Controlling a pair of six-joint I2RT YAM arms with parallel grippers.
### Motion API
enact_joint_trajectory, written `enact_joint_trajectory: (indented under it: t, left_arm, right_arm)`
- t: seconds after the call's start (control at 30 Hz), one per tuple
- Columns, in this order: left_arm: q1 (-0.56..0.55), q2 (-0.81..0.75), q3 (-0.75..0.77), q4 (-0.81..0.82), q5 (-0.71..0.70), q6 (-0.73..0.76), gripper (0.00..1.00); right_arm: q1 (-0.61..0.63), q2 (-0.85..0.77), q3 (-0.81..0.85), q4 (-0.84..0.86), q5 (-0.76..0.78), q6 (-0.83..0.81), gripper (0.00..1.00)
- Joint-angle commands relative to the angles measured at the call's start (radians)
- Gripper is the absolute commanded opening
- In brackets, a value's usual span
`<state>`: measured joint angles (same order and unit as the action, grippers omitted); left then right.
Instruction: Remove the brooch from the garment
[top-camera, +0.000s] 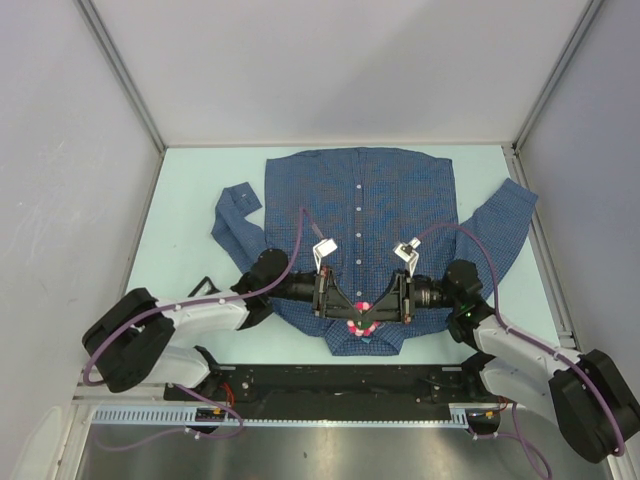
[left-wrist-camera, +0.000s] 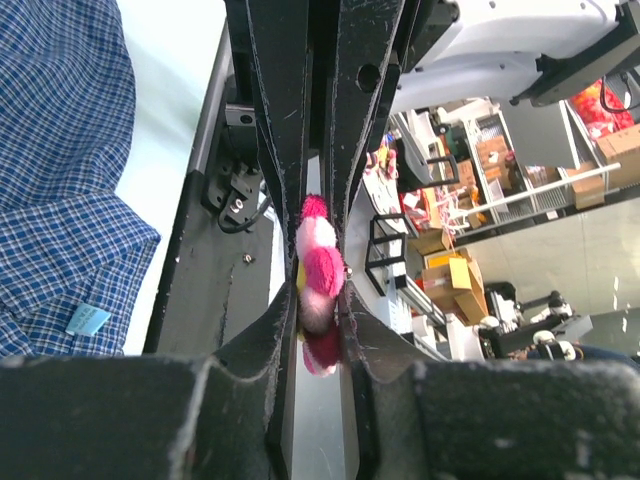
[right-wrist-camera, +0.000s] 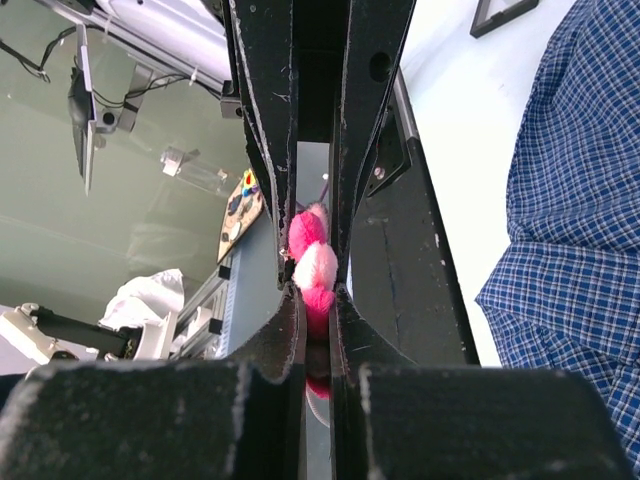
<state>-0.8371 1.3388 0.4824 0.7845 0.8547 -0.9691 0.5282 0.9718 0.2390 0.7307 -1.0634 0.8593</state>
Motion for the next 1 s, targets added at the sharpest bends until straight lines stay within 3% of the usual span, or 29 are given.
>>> enact_joint_trajectory:
  t: [0.0,0.7,0.97]
  left_arm:
    - [-0.036,0.016,0.084,0.108,-0.028,-0.005,0.18]
    - [-0.048,0.026,0.114,0.087,-0.04,0.001,0.47]
    - [-0.013,-0.124,0.015,0.004,-0.089,0.049,0.58]
  right_arm:
    - [0.038,-0.008,0.08,-0.017,0.161,-0.051,0.0]
    - [0.085,-0.024,0.103,-0.114,0.276,-0.083,0.0]
    - [0.052,-0.05,0.089,-0.096,0.249,-0.042,0.0]
